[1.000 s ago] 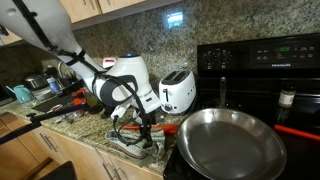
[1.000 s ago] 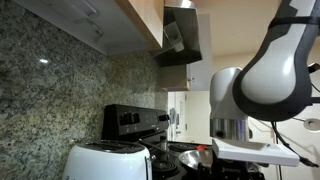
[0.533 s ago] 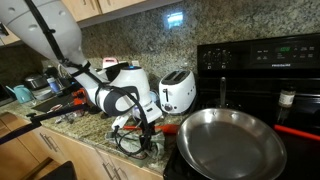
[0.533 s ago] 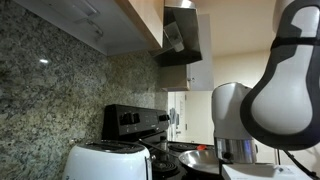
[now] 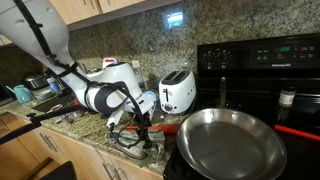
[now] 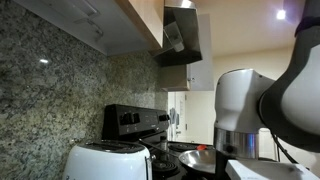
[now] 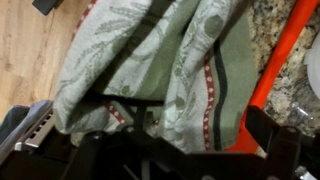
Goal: Change the position of the object across the orange thing near the toaster
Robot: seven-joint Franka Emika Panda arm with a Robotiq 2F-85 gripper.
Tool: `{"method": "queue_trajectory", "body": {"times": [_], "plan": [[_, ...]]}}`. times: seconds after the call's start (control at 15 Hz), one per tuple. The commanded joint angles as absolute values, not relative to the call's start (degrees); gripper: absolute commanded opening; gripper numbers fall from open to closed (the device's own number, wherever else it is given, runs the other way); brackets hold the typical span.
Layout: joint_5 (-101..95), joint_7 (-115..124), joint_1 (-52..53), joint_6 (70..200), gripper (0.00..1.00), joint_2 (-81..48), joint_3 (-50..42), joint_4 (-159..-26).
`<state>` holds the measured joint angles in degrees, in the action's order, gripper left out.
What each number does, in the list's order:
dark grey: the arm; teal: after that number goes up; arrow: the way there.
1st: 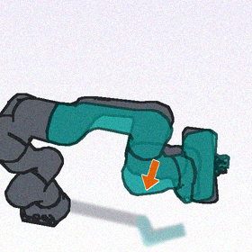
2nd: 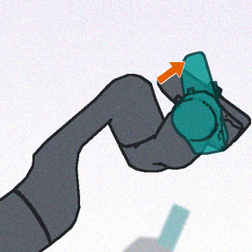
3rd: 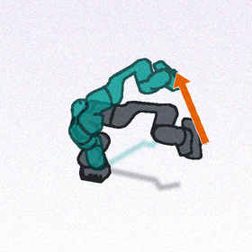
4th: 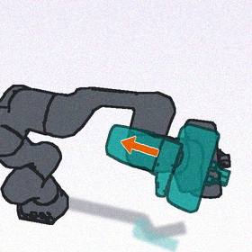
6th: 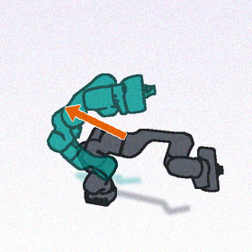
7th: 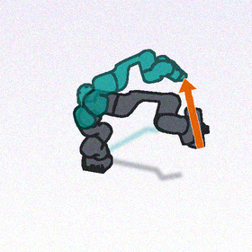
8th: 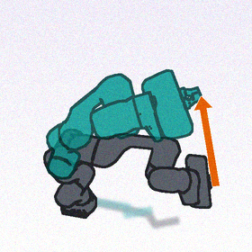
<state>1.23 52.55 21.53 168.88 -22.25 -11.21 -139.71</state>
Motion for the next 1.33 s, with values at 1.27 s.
{"method": "queue_trajectory", "body": {"times": [1.27], "plan": [[0.17,53.68,23.65,171.13,1.00,-24.48,-9.29,-138.40]]}}
